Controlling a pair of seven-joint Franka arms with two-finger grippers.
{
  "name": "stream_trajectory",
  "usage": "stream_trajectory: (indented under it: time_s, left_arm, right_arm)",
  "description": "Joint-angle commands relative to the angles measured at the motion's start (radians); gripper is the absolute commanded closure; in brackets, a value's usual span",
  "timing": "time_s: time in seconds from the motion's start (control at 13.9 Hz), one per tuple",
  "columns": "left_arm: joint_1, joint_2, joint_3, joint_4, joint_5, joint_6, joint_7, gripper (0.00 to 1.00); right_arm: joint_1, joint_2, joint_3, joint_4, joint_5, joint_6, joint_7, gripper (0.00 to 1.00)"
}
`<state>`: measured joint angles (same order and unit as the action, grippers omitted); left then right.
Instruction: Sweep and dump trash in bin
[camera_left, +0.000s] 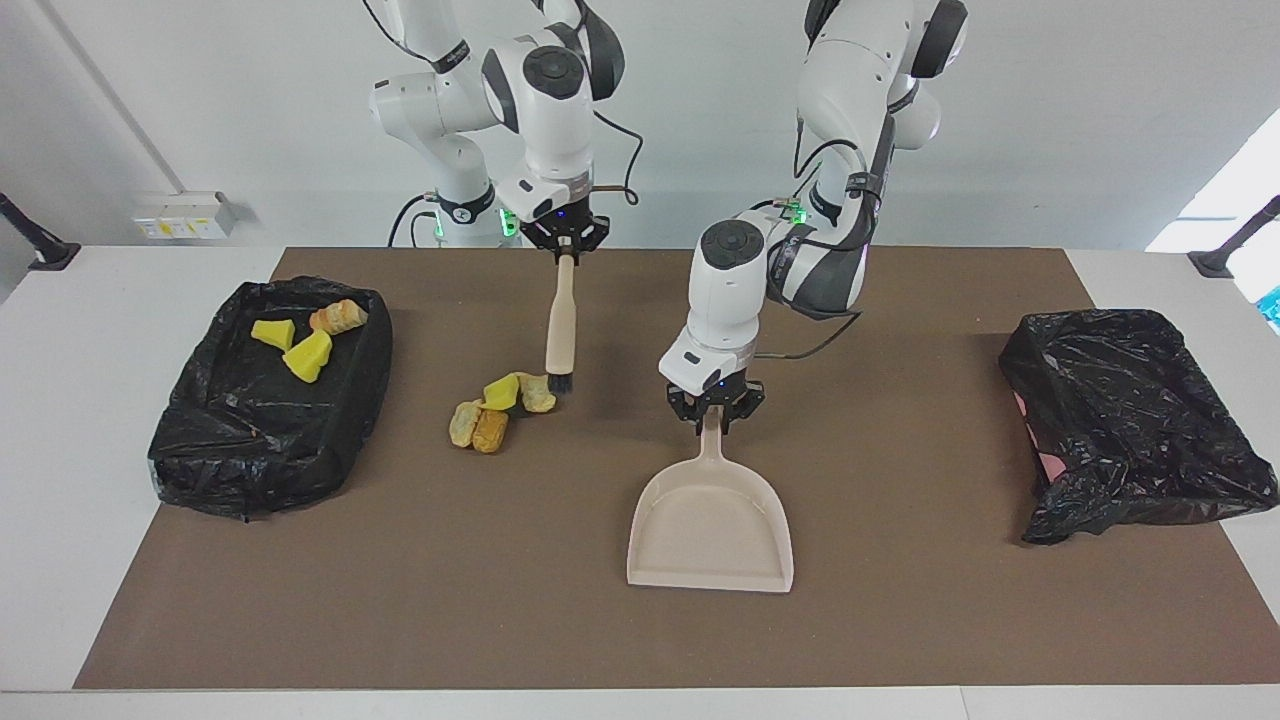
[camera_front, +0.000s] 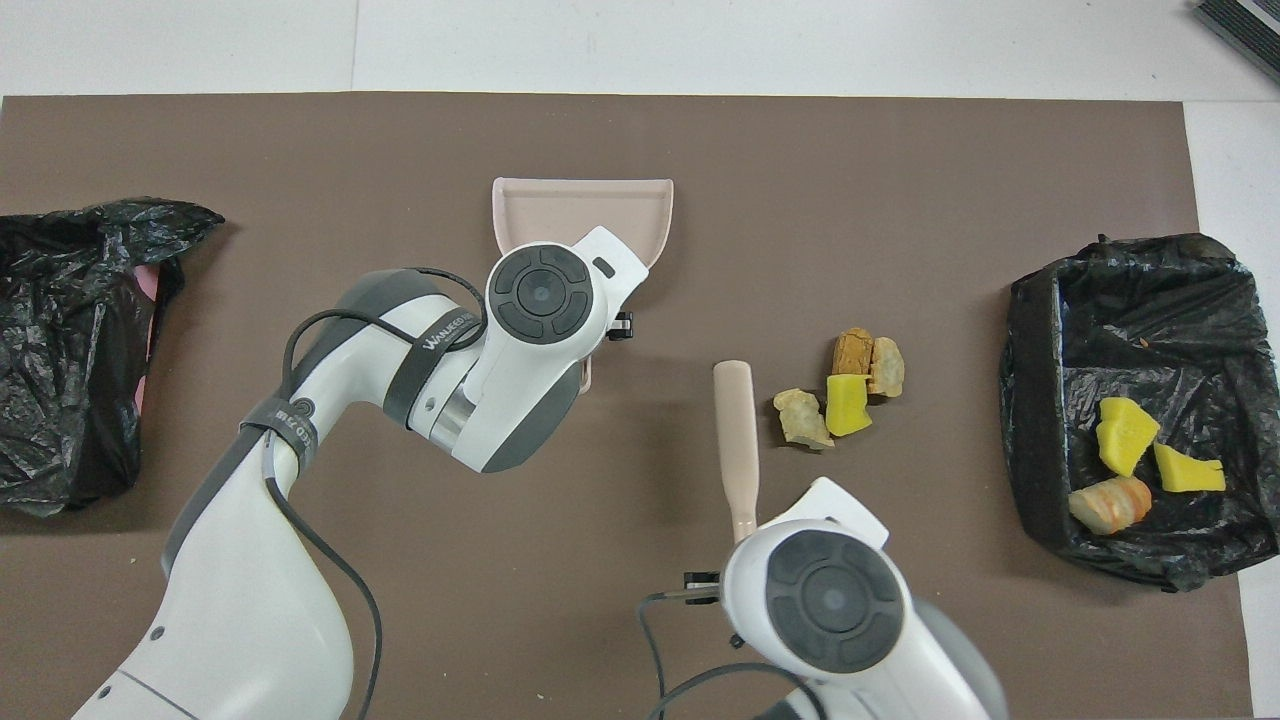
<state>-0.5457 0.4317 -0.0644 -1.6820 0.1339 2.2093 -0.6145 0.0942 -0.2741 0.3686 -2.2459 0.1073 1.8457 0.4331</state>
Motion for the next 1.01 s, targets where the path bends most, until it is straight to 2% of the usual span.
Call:
stream_trajectory:
  time_s: [0.0,0.14,0.22,0.36,0.58,0.79,0.94]
  left_arm:
    - [-0.014,-0.002,0.014,-0.01,0.021,0.006,0.01,1.0]
    - [-0.014,-0.002,0.014,-0.002,0.024,-0.008,0.012,1.0]
    - [-0.01,-0.01,0.015,-0.001,0.026,-0.011,0.013,1.0]
    - [0.001,-0.04,0.02,0.005,0.026,-0.063,0.063,1.0]
    - [0.032,-0.099,0.021,0.005,0.021,-0.173,0.23,1.0]
    - [0.039,-0.132,0.023,0.005,0.023,-0.256,0.355,1.0]
    - [0.053,-0.159,0.023,-0.004,0.023,-0.298,0.485,1.0]
  right_arm:
    - [-0.176,-0.014,0.013,-0.015,-0.046,-0.017,-0.201,1.0]
    - [-0.266,-0.007,0.015,-0.023,-0.118,-0.013,-0.324,1.0]
    - [-0.278,-0.002,0.016,-0.033,-0.162,-0.008,-0.332,1.0]
    - [-0.321,0.057,0.016,-0.044,-0.219,0.013,-0.336,1.0]
    - [-0.321,0.122,0.019,-0.057,-0.303,0.021,-0.376,1.0]
    - [-0.323,0.162,0.023,-0.069,-0.288,0.055,-0.369,1.0]
    - [-0.295,0.197,0.024,-0.07,-0.223,0.061,-0.367,1.0]
